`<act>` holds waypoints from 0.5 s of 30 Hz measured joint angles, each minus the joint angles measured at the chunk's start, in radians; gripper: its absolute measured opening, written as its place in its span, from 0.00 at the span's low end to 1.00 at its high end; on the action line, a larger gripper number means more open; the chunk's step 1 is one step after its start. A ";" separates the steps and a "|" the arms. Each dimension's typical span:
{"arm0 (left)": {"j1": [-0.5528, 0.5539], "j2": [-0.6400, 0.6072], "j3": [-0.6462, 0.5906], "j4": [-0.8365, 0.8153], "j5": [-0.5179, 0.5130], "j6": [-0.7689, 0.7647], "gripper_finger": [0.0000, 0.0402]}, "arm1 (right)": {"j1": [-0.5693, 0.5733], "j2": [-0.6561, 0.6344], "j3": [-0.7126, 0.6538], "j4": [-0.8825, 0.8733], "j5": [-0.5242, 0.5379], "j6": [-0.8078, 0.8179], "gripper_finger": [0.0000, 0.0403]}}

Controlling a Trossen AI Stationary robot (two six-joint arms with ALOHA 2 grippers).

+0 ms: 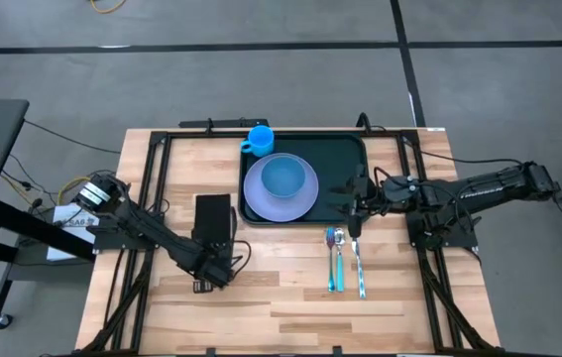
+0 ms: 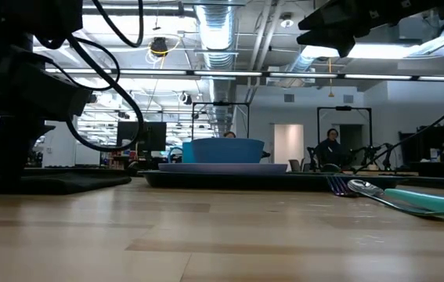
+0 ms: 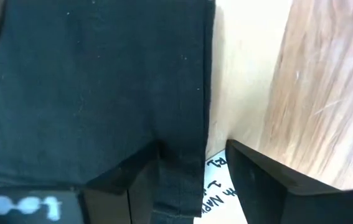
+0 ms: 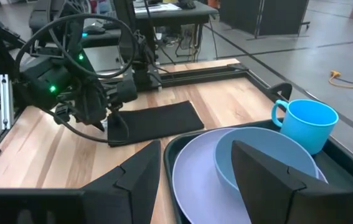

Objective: Set up tray
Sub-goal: Put the black napkin on the black tray

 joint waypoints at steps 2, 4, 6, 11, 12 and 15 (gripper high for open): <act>0.000 0.000 0.009 -0.009 0.001 0.012 0.39 | 0.000 0.000 0.000 0.000 0.000 0.000 0.47; 0.001 0.006 0.027 -0.019 0.012 0.016 0.30 | 0.000 0.000 0.000 0.000 0.000 0.000 0.47; 0.001 0.010 0.047 -0.028 0.023 0.033 0.18 | 0.000 0.000 0.000 0.000 0.000 0.000 0.47; 0.003 0.015 0.082 -0.070 0.015 0.076 0.03 | 0.000 0.000 0.000 -0.004 -0.048 0.001 0.47; 0.003 0.016 0.093 -0.086 0.008 0.086 0.03 | 0.002 0.000 0.000 -0.004 -0.063 0.001 0.47; 0.003 0.015 0.135 -0.151 0.000 0.105 0.01 | 0.017 0.017 0.002 -0.002 -0.080 0.000 0.47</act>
